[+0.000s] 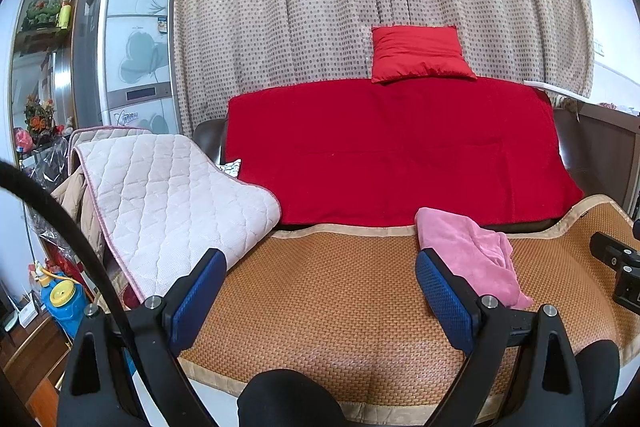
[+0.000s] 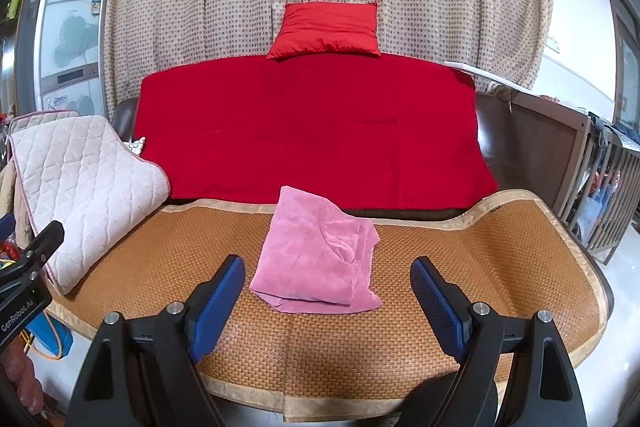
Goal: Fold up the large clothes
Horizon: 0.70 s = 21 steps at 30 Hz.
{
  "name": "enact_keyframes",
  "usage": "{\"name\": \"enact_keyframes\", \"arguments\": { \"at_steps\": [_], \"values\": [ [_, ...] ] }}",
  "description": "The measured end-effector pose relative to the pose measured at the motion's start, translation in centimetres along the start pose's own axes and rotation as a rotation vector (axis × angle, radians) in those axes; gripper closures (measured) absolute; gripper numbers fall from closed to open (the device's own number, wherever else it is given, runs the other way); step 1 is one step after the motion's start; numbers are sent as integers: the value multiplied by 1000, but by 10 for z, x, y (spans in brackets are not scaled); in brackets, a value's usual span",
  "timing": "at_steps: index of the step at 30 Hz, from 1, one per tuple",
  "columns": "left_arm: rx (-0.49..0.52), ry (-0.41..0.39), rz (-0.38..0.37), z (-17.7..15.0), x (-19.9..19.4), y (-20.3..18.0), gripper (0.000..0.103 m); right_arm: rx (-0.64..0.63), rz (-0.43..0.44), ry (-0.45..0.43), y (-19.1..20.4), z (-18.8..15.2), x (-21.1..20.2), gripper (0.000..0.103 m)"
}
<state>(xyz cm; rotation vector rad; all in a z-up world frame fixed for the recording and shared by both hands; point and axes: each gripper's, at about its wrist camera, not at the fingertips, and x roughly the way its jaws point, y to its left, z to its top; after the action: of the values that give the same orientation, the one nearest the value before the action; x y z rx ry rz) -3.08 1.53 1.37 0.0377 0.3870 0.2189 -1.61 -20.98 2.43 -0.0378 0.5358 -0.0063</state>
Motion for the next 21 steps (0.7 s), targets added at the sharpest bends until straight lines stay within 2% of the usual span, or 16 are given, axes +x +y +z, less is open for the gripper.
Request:
{"name": "enact_keyframes", "arguments": {
  "at_steps": [11, 21],
  "values": [
    [7, 3, 1, 0, -2, 0, 8, -30, -8, 6, 15, -2, 8, 16],
    [28, -3, -3, 3, -6, -10, 7, -55, -62, -52, 14, -2, -4, 16]
  ]
}}
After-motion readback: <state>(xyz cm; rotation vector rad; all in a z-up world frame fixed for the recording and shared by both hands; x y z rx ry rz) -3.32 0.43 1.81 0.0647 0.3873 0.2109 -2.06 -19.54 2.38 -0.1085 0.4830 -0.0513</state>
